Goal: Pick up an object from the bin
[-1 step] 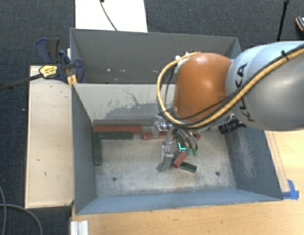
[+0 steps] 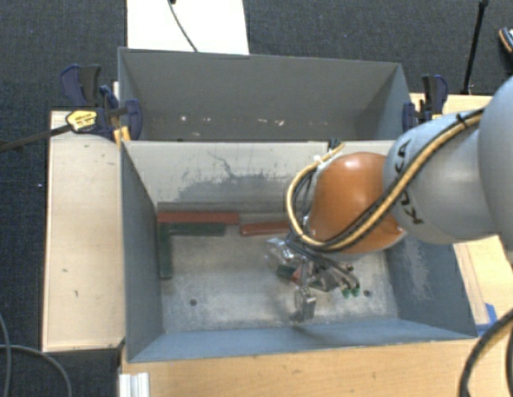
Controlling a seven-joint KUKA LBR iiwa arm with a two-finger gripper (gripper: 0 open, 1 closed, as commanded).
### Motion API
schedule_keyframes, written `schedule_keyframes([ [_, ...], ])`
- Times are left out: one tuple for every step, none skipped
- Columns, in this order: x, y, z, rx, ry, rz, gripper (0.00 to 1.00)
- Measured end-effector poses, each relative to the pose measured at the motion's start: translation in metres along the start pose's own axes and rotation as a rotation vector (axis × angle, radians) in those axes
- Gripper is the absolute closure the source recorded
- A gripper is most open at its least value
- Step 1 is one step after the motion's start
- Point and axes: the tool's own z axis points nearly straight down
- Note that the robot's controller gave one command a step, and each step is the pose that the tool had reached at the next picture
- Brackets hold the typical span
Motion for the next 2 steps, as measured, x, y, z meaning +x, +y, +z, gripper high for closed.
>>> schedule_keyframes([
  [-0.0478,-0.0870,0.0085,0.006,-0.009,-0.205,0.00],
  [-0.0482,-0.0827,0.0081,0.001,-0.008,-0.202,1.00],
])
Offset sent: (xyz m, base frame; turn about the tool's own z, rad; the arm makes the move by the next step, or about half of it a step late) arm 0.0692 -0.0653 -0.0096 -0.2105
